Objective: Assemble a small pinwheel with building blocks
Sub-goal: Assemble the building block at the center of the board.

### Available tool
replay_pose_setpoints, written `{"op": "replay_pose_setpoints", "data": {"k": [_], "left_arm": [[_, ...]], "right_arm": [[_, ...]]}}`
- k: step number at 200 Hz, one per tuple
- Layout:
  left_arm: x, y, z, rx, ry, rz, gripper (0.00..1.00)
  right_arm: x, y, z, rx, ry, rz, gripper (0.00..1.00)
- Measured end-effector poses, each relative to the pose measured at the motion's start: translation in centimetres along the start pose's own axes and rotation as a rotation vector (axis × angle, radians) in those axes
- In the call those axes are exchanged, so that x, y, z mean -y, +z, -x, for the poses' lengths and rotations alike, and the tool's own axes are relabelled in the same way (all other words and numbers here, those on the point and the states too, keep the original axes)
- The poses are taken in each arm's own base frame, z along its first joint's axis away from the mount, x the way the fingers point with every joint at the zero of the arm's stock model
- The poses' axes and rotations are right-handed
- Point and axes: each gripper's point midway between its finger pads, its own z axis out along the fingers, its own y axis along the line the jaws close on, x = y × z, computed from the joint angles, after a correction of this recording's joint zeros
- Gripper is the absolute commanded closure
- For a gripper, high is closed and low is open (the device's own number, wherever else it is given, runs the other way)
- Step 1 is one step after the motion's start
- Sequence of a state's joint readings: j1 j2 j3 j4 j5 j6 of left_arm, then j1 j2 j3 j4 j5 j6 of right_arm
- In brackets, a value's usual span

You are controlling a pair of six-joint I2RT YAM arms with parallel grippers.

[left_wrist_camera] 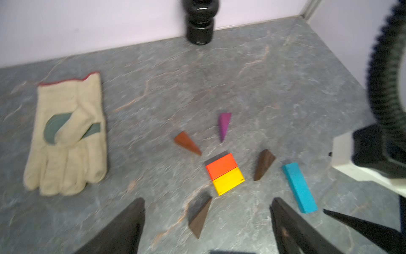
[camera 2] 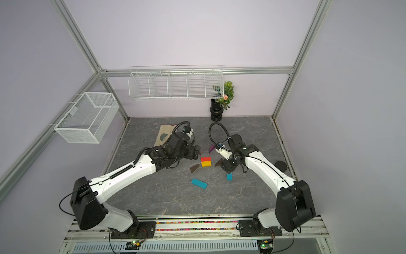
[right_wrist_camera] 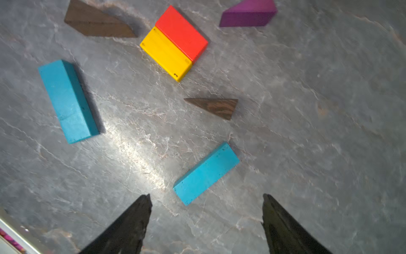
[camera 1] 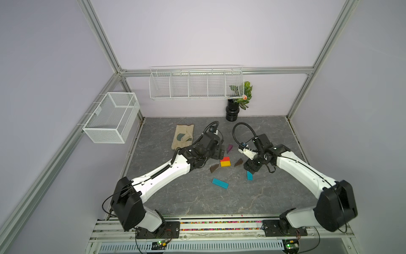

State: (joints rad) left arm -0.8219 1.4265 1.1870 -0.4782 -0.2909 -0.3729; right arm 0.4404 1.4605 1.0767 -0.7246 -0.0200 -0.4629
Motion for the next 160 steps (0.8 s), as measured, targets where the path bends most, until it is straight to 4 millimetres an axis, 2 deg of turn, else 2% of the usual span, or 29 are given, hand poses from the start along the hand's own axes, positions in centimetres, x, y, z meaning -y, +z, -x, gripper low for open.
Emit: {"op": "replay_pose_setpoints", "data": {"k": [20, 38, 61, 89, 129, 160], "left_arm": [[-5.2, -1.5, -1.6, 0.017, -0.116, 0.098, 0.06], [-7.5, -3.3, -3.0, 0.051, -0.177, 0.137, 0.05], [-8.8, -5.0, -4.2, 0.093, -0.234, 0.151, 0.04], [-9.8, -6.0, -4.9, 0.124, -0.28, 0.171, 0.03], [-10.3, -6.1, -5.5, 0.129, -0.306, 0.184, 0.03], [-10.2, -5.8, -5.7, 0.118, -0.314, 0.182, 0.02]], "right_arm": [[0.3, 1.3, 0.7, -0.01, -0.091, 0.014, 0.18], [0.7, 2.3, 1.5, -0.01, -0.158, 0.016, 0.2], [0.8, 3.9, 2.1, -0.023, -0.217, 0.031, 0.23], [0.9, 5.8, 1.9, -0.052, -0.248, 0.045, 0.27], [1.0, 7.8, 2.1, -0.075, -0.256, 0.051, 0.29], [1.4, 8.7, 2.8, -0.079, -0.252, 0.04, 0.36]]}}
